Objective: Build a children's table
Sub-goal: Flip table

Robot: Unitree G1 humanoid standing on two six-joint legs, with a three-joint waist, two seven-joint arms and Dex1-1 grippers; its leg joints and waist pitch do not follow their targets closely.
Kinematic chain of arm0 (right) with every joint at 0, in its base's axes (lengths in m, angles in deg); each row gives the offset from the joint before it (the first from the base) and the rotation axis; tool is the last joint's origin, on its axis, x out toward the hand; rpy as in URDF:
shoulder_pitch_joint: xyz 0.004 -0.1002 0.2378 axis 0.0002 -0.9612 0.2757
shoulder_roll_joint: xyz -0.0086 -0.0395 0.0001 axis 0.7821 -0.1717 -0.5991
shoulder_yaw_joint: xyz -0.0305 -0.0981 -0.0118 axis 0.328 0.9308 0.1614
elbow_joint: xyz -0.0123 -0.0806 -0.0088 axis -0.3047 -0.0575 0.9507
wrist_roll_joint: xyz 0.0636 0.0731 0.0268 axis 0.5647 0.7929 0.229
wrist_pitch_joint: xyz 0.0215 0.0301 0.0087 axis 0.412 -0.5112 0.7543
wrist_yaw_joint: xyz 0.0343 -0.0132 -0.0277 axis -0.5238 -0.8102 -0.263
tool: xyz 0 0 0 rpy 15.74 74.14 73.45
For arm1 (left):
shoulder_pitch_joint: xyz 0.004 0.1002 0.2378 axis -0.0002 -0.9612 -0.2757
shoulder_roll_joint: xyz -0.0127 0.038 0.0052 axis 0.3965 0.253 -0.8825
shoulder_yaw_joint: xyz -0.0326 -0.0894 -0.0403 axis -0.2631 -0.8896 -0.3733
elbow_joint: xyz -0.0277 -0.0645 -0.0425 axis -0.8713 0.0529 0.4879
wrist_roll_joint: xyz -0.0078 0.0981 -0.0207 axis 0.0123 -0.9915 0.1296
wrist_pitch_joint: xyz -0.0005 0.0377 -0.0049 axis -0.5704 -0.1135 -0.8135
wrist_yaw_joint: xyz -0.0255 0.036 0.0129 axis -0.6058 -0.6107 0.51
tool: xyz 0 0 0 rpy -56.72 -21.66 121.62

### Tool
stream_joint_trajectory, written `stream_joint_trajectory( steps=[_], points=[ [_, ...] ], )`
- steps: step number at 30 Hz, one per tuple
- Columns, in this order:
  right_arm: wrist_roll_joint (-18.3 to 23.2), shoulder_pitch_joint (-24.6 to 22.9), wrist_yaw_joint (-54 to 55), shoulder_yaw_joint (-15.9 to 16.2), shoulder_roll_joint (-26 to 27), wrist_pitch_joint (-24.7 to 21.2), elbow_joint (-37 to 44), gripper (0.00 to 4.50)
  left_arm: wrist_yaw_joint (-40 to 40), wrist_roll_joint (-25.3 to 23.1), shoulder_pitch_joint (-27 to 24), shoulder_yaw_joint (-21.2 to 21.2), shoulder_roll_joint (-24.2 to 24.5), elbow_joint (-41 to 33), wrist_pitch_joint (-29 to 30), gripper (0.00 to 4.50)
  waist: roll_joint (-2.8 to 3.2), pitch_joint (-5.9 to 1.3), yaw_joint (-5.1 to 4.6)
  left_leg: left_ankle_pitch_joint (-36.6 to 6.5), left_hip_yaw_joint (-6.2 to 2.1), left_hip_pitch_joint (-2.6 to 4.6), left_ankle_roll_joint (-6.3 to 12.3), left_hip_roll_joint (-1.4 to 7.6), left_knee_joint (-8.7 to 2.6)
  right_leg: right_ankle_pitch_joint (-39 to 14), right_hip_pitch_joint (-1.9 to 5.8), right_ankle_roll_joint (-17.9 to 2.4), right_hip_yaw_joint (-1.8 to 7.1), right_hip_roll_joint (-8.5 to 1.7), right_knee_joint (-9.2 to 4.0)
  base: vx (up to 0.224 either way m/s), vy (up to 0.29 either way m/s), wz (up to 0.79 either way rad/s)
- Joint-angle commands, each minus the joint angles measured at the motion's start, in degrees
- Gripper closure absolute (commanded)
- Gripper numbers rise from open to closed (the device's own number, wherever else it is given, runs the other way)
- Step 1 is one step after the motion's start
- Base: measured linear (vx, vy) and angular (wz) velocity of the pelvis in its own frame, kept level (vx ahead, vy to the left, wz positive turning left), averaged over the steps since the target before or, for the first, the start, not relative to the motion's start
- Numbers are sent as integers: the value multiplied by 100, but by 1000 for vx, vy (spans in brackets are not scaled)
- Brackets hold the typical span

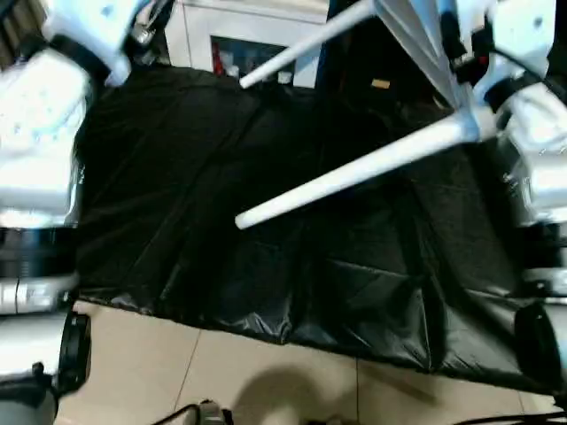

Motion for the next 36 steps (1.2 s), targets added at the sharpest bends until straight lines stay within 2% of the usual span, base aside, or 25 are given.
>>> stream_joint_trajectory(
  steps=[1, 4, 5, 6, 8, 12, 15, 19, 27, 28, 31, 32, 33, 34, 35, 36],
  points=[
    [237, -38, -474, 149, 66, -65, 4, 273, 207, 414, -78, -362, -106, 147, 292, 241, -53, -466, 20, -870, -125, 132, -17, 265, -328, -781, 272, -883, 263, -443, -410, 0, 0, 0],
    [269, 9, -580, 184, 83, -38, -52, 273, 251, 468, -118, -382, -113, 84, 387, 242, -81, -463, 17, -874, -124, 115, -28, 257, -322, -879, 289, -861, 267, -459, -416, 0, 0, 0],
    [267, 15, -599, 181, 85, -39, -52, 241, 255, 473, -128, -388, -115, 67, 403, 242, -86, -462, 15, -876, -125, 110, -26, 254, -321, -949, 291, -832, 267, -458, -422, 0, 0, 0],
    [299, 39, -663, 150, 97, -53, -30, 241, 245, 456, -167, -384, -111, 47, 461, 242, -82, -467, 16, -857, -124, 113, -24, 255, -317, -953, 289, -824, 267, -456, -418, 0, 0, 0],
    [340, 41, -769, 144, 83, -68, 17, 202, 249, 469, -193, -416, -124, 37, 484, 242, -73, -470, 9, -847, -125, 111, 0, 260, -312, -873, 289, -849, 268, -455, -409, 0, 0, 0],
    [447, 26, -984, 127, 44, -34, 140, 173, 257, 423, -205, -414, -96, 112, 562, 242, -59, -469, 14, -851, -124, 131, 23, 266, -317, -812, 278, -906, 261, -442, -411, 0, 0, 0],
    [497, 23, -1119, 130, 7, 67, 188, 152, 286, 415, -209, -419, -103, 143, 623, 242, -48, -463, 10, -997, -129, 138, -25, 266, -319, -1031, 273, -894, 261, -446, -429, 0, 0, 0],
    [773, 2, -1473, 52, 2, 222, 357, 106, 365, 342, -256, -418, -117, 87, 870, 242, -46, -464, 13, -983, -132, 135, -13, 267, -318, -987, 282, -911, 263, -451, -431, 0, 0, 0],
    [1009, -46, -1975, -28, -49, 585, 550, 88, 468, 289, -309, -465, -145, -8, 1111, 242, -27, -454, 30, -1107, -141, 156, 3, 280, -324, -1195, 258, -924, 258, -455, -459, 0, 0, 0],
    [1188, -53, -2150, -93, -42, 749, 645, 88, 475, 280, -317, -475, -156, -30, 1182, 242, -36, -454, 38, -1119, -142, 157, -6, 278, -327, -1242, 259, -915, 256, -452, -465, 0, 0, 0],
    [1411, -66, -2310, -173, -12, 852, 796, 88, 464, 282, -330, -481, -168, -62, 1235, 243, -38, -459, 72, -1128, -146, 160, 28, 287, -323, -1221, 258, -889, 260, -460, -457, 0, 0, 0],
    [1584, -76, -2393, -247, 28, 831, 916, 88, 450, 297, -334, -475, -167, -65, 1214, 243, -59, -458, 74, -1100, -144, 153, 60, 284, -326, -1184, 267, -882, 259, -457, -459, 0, 0, 0],
    [1693, -77, -2424, -296, 53, 790, 985, 88, 425, 312, -334, -469, -164, -56, 1161, 245, -50, -459, 83, -1085, -148, 152, 69, 287, -328, -1176, 266, -879, 259, -463, -455, 0, 0, 0],
    [2081, -79, -2495, -488, 137, 629, 1228, 88, 341, 370, -333, -451, -154, -18, 977, 246, -39, -461, 86, -1080, -146, 154, 86, 283, -329, -1160, 264, -878, 256, -459, -458, 0, 0, 0],
    [2239, -79, -2514, -574, 168, 560, 1324, 88, 311, 396, -334, -444, -152, -9, 915, 246, -61, -466, 85, -1073, -156, 148, 116, 294, -336, -1131, 269, -866, 254, -463, -449, 0, 0, 0],
    [2491, -60, -2410, -771, 217, 387, 1426, 88, 298, 412, -349, -445, -151, -14, 890, 246, -51, -464, 90, -1074, -158, 155, 121, 297, -340, -1132, 258, -860, 252, -463, -451, 0, 0, 0]
  ],
)
